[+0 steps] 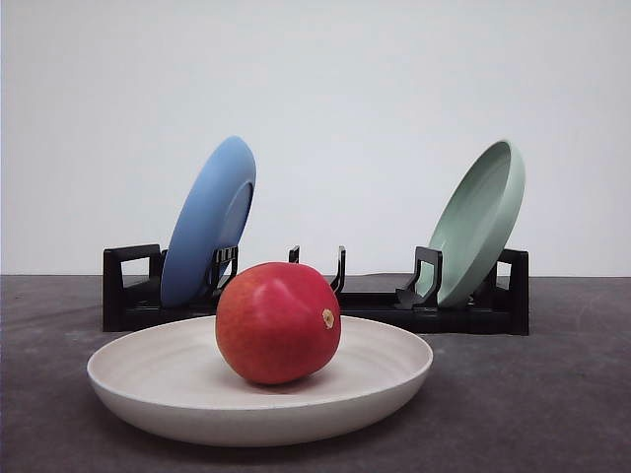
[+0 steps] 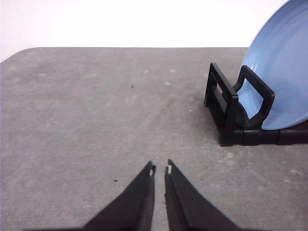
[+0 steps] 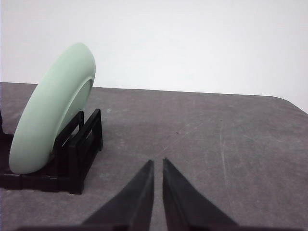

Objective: Place pomegranate in white plate

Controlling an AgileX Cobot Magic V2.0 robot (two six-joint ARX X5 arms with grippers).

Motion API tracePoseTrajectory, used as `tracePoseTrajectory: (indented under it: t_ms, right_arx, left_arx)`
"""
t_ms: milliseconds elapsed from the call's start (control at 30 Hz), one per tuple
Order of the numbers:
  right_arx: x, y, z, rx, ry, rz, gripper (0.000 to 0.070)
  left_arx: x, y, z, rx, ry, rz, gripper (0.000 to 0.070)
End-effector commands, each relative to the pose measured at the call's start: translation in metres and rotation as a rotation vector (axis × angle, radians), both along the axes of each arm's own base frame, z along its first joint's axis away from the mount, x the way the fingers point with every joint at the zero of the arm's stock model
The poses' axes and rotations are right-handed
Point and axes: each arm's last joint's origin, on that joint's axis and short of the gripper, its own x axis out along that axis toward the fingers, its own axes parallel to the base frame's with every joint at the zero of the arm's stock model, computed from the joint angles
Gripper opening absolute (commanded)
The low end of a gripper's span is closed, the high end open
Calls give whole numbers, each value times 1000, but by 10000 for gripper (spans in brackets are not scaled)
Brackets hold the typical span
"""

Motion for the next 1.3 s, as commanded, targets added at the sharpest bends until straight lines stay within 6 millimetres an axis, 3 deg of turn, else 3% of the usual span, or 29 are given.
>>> tracePoseTrajectory:
  t_ms: [0,1267]
  right_arx:
    - [0,0,0,-1,-9,0,28]
    - [0,0,0,-1,-9,0,28]
  left_arx:
    - [0,0,-4,14,10,-2,21]
    - [0,0,-4,14,10,-2,21]
